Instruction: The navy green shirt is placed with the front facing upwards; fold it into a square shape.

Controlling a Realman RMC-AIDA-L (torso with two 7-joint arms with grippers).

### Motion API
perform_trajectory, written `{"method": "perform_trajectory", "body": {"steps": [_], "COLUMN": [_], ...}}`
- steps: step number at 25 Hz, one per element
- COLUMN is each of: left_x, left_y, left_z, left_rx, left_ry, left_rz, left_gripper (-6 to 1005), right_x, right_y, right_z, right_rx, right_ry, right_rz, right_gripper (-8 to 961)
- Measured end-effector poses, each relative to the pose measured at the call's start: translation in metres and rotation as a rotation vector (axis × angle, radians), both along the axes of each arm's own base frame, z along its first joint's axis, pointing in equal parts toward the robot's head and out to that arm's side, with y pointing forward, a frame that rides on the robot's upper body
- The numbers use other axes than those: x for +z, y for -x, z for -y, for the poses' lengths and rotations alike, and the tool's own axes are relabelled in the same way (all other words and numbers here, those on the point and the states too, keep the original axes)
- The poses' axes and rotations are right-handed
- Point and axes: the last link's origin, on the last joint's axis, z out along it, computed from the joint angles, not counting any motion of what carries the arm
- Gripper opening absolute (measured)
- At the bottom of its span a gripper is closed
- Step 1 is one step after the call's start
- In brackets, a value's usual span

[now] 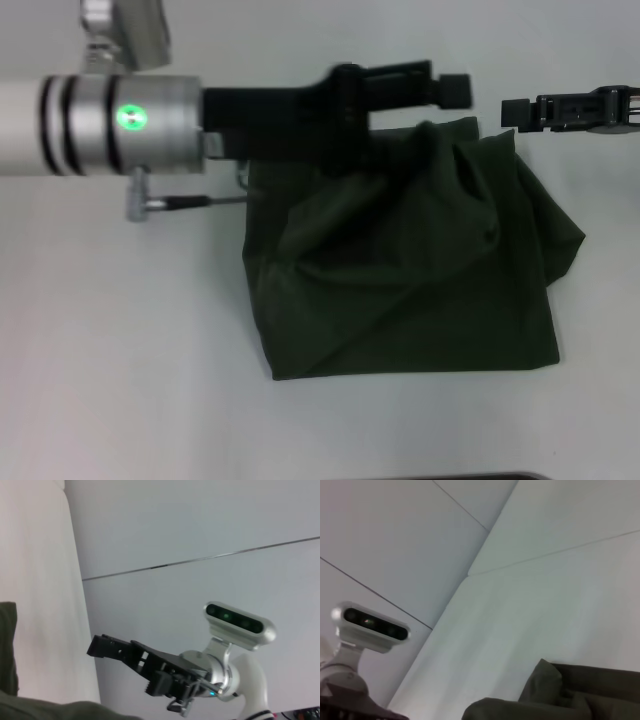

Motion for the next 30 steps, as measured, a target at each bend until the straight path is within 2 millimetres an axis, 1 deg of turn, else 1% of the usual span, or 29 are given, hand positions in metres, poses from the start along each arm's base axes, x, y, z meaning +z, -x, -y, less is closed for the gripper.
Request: {"method": "perform_trajectory", "body": {"steps": [4,6,12,14,17,21,26,30], "left_x": [0.024,0.031,0.039,0.042,0.039,0.037,0.033,0.029], "left_y": [0.006,0.011,0.027,0.038,0.065,0.085,0.096,0.093], "left_z": [-0.002,-0.003,-0.005,-0.008,-0.008,-0.002,0.006,0.011], "left_rx": [-0.017,-0.016,0.001,0.013,0.047,0.056,0.05,0.033], "left_ry": [-0.03,-0.044,-0.077,-0.091,-0.08,-0.055,0.004,0.045], "left_rz": [0.022,0.021,-0.036,-0.098,-0.258,-0.375,-0.486,-0.482], "left_gripper": [881,880,878,877,876,875,875,875], "right_x": [0.003,0.004,0.005,0.005,0.006,0.01,0.016,0.016], "right_y": [0.0,0.0,0.0,0.001,0.002,0.001,-0.001,-0.004], "right_z": [-0.002,-0.002,-0.004,-0.005,-0.005,-0.006,-0.007,-0.006], "right_rx": [-0.013,-0.016,-0.021,-0.022,-0.027,-0.049,-0.082,-0.093], "right_ry": [-0.006,-0.009,-0.014,-0.013,-0.011,-0.005,0.0,-0.001], "right_rz": [-0.007,-0.009,-0.006,-0.007,-0.008,-0.011,-0.011,-0.008], "right_gripper": [928,928,928,928,928,928,928,928]}}
